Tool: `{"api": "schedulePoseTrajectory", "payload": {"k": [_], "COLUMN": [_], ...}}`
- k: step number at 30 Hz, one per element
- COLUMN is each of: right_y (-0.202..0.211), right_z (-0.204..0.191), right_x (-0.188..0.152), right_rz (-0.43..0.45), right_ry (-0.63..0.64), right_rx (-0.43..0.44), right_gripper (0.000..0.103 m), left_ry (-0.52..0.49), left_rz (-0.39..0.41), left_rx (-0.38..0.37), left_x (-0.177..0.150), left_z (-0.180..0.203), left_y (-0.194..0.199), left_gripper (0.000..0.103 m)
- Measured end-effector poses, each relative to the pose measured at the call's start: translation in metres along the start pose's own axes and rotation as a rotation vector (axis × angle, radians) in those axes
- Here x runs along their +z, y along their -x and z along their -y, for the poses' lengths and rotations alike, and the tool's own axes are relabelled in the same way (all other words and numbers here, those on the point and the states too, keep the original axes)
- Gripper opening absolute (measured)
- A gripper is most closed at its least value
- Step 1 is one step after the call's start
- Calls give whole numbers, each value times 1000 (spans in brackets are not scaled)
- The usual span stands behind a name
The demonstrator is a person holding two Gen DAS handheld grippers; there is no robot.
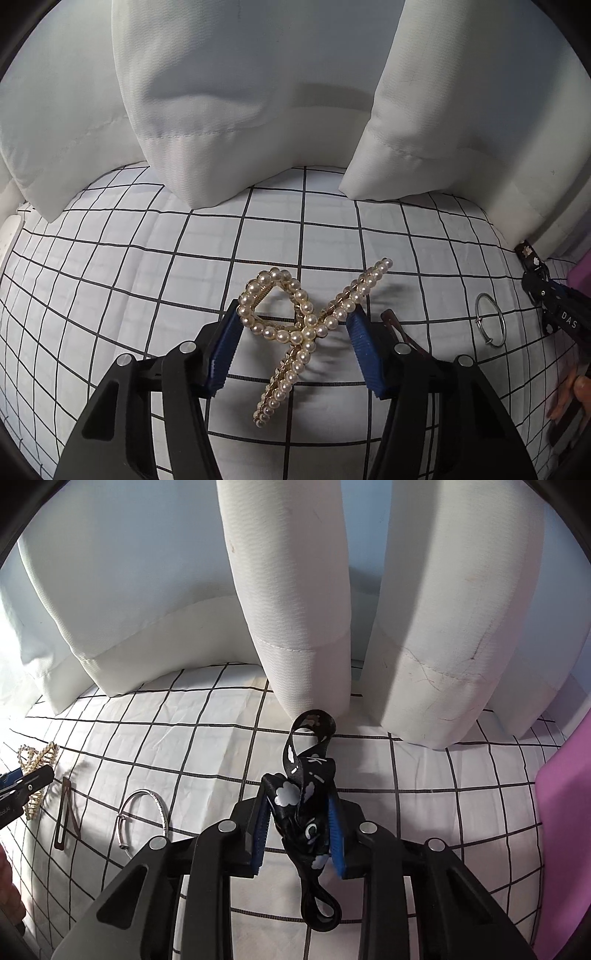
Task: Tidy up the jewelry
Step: 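Lift the claw clip in the left tool while the right tool carries the hair tie to the tub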
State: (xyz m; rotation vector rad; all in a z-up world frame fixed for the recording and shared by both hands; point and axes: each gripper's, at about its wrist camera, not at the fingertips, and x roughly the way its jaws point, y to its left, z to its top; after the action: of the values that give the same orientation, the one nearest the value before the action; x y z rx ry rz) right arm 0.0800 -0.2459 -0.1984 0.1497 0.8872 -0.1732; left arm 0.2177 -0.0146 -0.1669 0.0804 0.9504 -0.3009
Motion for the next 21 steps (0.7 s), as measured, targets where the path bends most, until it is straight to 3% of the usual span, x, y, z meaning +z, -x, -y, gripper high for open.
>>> {"api": "schedulePoseTrajectory", "payload": {"k": [11, 21], "right_y": [44, 91], "right_z": [-15, -23], "right_x": [-6, -13], "right_rz": [31, 52], "right_ry": [-25, -26], "right_rx": [38, 78], "right_gripper": [27, 27], "left_ry": [0, -23], "left_rz": [17, 30], "left_rx": [-23, -34], "left_x": [-14, -4], "left_z": [-5, 8], "left_y": [40, 75], "left_gripper": [55, 52]}}
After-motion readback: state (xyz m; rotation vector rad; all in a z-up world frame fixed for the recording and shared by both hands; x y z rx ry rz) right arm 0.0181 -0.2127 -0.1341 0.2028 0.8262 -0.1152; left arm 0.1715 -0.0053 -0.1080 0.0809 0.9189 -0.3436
